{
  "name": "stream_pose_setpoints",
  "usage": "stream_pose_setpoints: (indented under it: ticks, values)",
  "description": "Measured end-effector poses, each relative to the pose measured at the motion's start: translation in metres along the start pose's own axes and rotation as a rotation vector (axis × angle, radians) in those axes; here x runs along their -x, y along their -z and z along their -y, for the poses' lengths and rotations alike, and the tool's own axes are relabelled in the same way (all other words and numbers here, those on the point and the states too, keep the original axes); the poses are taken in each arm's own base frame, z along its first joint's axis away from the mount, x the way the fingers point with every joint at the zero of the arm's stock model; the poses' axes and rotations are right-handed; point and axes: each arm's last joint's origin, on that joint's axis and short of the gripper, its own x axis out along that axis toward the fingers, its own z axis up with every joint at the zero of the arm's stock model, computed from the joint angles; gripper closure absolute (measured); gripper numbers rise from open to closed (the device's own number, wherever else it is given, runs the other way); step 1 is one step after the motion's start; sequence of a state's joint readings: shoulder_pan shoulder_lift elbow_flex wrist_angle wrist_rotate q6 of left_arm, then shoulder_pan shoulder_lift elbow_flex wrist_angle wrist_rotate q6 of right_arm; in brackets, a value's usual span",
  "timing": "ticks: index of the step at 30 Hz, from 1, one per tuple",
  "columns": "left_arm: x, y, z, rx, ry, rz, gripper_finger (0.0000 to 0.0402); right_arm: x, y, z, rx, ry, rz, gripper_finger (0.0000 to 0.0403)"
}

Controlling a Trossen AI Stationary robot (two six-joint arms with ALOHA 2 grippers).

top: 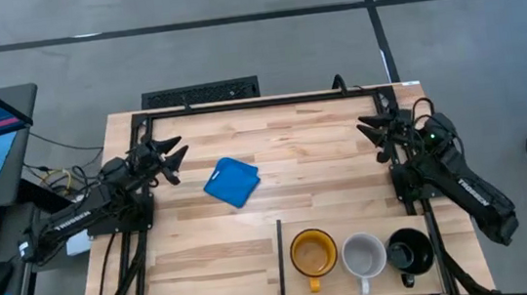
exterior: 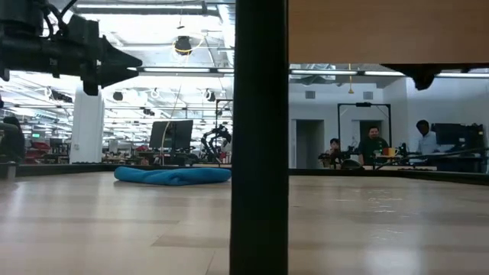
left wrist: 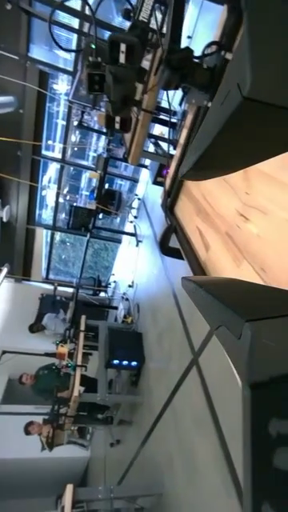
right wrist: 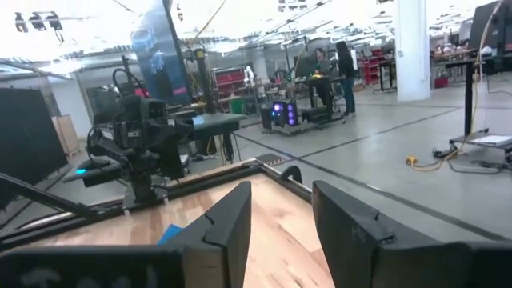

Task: Stack small to large cups/mugs on shelf
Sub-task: Return to Home Position

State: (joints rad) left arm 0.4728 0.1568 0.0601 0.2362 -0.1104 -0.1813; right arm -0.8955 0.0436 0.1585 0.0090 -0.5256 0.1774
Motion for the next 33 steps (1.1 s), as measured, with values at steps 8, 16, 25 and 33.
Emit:
stream_pose_setpoints:
  ticks: [8,16,25,33]
  values:
    - [0.009,0.002,-0.001,0.005,-0.001,-0.014,0.0203,0.002,0.005,-0.006,-0.04,-0.04,-0.039,0.0248]
    - [0.012,0.008,-0.003,0.027,-0.026,-0.077,0.0203,0.001,0.008,-0.009,-0.042,-0.054,-0.066,0.0248]
    - [0.012,0.009,-0.004,0.015,-0.042,-0.084,0.0203,-0.001,0.004,-0.012,0.046,0.014,-0.002,0.0248]
    - [0.012,0.006,-0.003,0.005,-0.038,-0.047,0.0203,-0.007,0.02,-0.011,0.057,0.023,0.066,0.0248]
